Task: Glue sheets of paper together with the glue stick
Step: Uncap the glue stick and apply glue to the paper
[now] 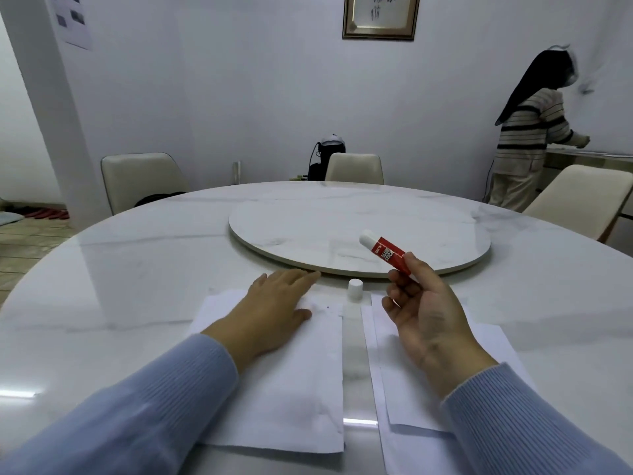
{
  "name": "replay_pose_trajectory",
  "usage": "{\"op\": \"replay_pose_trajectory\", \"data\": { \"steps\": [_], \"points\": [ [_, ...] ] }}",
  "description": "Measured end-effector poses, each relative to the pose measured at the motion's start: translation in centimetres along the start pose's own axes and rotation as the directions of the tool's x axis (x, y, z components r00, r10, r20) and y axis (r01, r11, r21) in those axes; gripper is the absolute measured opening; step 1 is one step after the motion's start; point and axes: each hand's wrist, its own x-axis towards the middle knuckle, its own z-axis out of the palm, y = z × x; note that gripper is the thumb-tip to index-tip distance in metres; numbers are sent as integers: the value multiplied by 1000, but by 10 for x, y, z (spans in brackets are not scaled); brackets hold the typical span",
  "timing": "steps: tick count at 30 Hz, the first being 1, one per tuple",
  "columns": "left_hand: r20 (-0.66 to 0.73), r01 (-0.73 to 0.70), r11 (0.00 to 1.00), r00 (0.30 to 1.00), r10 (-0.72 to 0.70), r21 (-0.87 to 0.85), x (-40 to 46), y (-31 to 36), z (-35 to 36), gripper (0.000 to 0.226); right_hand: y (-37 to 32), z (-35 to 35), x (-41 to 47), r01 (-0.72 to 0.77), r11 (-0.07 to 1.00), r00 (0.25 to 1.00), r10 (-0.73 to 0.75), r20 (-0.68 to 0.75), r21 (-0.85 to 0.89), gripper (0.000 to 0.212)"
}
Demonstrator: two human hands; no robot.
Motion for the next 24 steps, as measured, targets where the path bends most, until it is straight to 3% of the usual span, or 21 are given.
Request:
{"op": "replay_pose_trajectory", "data": {
  "steps": [3, 5, 7, 10, 18, 24],
  "points": [
    [131, -39, 980, 989, 65, -193, -12, -7, 1, 53, 3, 0, 1, 42, 997, 999, -40, 33, -70, 5],
    [275, -64, 985, 955, 107, -161, -22, -7, 3, 55, 8, 0, 0, 131, 962, 990, -115, 80, -238, 7],
    [330, -72, 996, 940, 87, -59, -29, -6, 8, 57, 15, 2, -3, 254, 843, 966, -199, 164, -474, 10],
    [305, -42, 999, 951, 45, -16, -31, -2, 12, 58, 25, 6, -8, 382, 651, 922, -224, 315, -655, 8],
    [308, -16, 1000, 951, 22, -22, -32, -2, 14, 55, 33, 10, -13, 489, 340, 871, -152, 466, -803, 11],
    [328, -15, 1000, 944, 23, -27, -32, -1, 12, 54, 22, 9, -18, 512, 308, 857, -123, 500, -802, 16]
  ]
}}
